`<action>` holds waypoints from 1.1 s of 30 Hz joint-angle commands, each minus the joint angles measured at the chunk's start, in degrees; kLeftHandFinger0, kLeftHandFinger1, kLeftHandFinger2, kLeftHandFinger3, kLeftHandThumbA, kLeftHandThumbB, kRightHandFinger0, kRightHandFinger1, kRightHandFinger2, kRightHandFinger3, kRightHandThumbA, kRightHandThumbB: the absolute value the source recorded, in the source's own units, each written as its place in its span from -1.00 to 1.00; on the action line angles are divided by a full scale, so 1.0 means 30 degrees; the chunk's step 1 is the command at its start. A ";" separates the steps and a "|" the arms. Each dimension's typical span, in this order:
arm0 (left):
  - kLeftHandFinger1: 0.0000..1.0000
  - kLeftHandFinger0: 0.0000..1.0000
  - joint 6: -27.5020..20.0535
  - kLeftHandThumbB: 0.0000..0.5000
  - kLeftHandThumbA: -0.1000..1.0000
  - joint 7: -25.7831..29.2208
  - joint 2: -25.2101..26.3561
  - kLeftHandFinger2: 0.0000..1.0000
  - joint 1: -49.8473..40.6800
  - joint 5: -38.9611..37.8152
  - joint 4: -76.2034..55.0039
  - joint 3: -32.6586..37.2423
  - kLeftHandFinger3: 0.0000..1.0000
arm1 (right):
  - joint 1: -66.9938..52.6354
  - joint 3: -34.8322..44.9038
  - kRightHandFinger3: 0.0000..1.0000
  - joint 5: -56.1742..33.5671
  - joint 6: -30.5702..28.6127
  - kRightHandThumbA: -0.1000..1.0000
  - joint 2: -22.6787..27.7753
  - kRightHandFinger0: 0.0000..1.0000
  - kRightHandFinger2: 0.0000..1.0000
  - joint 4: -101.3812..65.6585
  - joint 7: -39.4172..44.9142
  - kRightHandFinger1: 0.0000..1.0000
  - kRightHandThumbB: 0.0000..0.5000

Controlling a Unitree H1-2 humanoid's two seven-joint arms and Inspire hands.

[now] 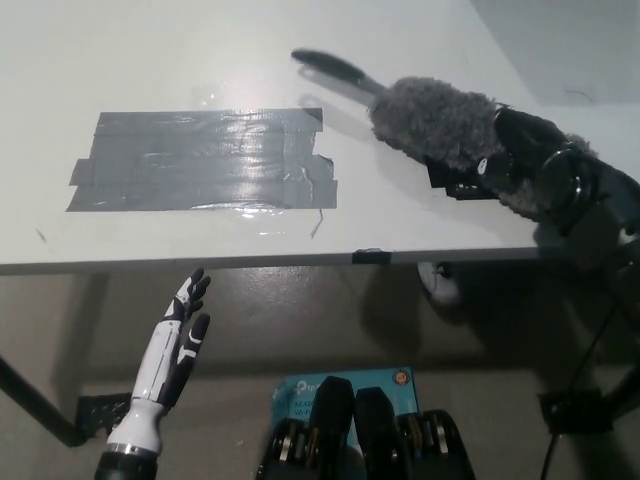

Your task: A grey duster is kept infront of the robot in the middle of the table and the robot extends its right arm to grab the duster, picks it up and hands it to a person

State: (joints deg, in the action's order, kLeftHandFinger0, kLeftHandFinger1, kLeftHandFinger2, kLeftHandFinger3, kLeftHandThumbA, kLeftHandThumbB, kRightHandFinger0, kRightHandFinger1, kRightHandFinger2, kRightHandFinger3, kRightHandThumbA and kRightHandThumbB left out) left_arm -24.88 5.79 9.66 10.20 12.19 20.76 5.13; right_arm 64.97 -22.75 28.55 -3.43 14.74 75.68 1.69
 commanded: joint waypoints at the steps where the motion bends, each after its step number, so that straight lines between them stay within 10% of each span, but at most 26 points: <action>1: 1.00 1.00 -0.0682 -0.07 1.00 0.0075 0.0340 1.00 0.0357 -0.0165 -0.0119 -0.0097 1.00 | 0.0032 0.1913 1.00 -0.2469 -0.0810 -1.00 0.0222 -0.52 1.00 -0.0806 0.1585 0.40 -0.48; 4: 1.00 1.00 -0.0682 -0.06 1.00 0.0035 0.0316 1.00 0.0385 -0.0206 -0.0072 -0.0116 1.00 | -0.0002 0.5399 0.81 -0.6250 0.0827 -1.00 0.0134 -0.79 0.90 -0.2703 0.4195 0.22 -0.22; 10: 1.00 1.00 -0.0682 -0.06 1.00 0.0047 0.0319 1.00 0.0487 -0.0106 -0.0050 -0.0080 1.00 | -0.1395 0.7822 1.00 -0.8488 0.4830 -1.00 -0.0253 -0.64 1.00 -0.8230 0.6382 0.41 -0.26; 17: 1.00 1.00 -0.0682 -0.07 1.00 0.0044 0.0324 1.00 0.0528 -0.0122 -0.0005 -0.0062 1.00 | -0.3213 0.9412 1.00 -1.1608 0.9770 -1.00 -0.1184 -0.96 1.00 -1.4474 0.8259 0.21 -0.32; 33: 1.00 1.00 -0.0682 -0.06 1.00 0.0063 0.0273 1.00 0.0688 0.0011 0.0134 -0.0063 1.00 | -0.6674 0.7756 1.00 -2.5896 1.0119 -1.00 -0.2313 -1.00 0.91 -2.0829 0.4123 0.08 -0.42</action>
State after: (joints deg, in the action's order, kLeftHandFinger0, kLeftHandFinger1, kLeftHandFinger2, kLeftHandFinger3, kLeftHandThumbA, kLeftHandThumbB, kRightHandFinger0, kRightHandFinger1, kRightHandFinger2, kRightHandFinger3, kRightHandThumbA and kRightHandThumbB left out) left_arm -24.74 5.76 9.64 10.28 12.05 22.85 5.24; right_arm 47.12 1.29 -2.47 17.15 10.11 37.72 18.96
